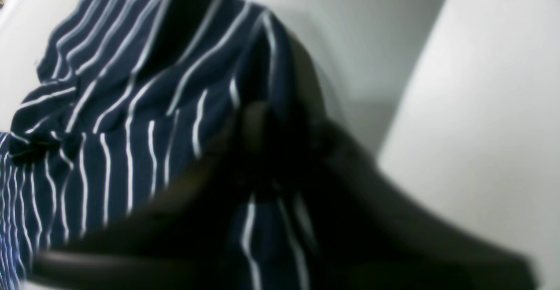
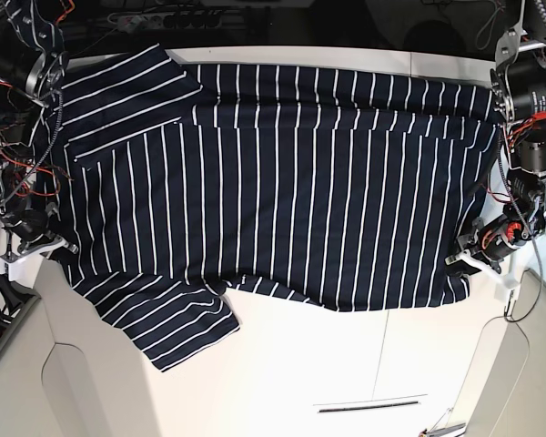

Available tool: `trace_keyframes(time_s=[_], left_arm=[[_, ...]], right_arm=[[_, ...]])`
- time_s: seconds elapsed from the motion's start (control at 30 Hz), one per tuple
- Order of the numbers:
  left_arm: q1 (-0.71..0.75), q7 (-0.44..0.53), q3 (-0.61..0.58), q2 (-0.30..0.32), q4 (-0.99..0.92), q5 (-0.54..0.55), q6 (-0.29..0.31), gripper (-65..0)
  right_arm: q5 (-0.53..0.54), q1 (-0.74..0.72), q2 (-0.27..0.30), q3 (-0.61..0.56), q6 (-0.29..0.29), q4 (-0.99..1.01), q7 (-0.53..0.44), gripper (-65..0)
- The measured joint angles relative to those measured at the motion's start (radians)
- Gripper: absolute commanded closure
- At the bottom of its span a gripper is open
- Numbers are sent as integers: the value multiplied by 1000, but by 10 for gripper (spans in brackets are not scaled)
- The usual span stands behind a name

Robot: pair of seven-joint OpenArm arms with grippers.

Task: Fold the T-shirt properly
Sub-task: 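Grasp the shirt's hem corners with both grippers, then lift the hem with both grippers and fold it over toward the collar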

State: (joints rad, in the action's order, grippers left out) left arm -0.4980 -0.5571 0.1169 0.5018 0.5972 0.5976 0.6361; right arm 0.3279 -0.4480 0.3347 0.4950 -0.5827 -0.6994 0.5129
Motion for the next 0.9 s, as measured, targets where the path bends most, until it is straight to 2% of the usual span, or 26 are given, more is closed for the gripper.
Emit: trace_keyframes(time_s=[0.07, 0.23, 0.33, 0.37, 0.6, 0.8, 0.9], left_arm=[[0, -10, 0, 0, 3, -1, 0, 0], [2, -66, -1, 11, 42, 10, 0, 0], [7, -154, -2, 31, 87, 51, 26, 0], [8, -180, -3, 39, 103, 80, 43, 0], [16, -334, -5, 103, 185, 258, 51, 0], [34, -515, -5, 163, 201, 492, 53, 0], [86, -557, -6, 184, 245, 564, 53, 0]], right_arm=[[0, 2, 0, 0, 0, 0, 0, 0], [-8, -12, 15, -2, -1, 0, 18, 0], [16, -17, 37, -2, -3, 0, 33, 0], [23, -17, 45, -2, -9, -2, 38, 0], [126, 6, 69, -2, -21, -74, 163, 0], [217, 121, 75, -3, -20, -258, 234, 0], [246, 187, 75, -3, -18, -370, 259, 0]])
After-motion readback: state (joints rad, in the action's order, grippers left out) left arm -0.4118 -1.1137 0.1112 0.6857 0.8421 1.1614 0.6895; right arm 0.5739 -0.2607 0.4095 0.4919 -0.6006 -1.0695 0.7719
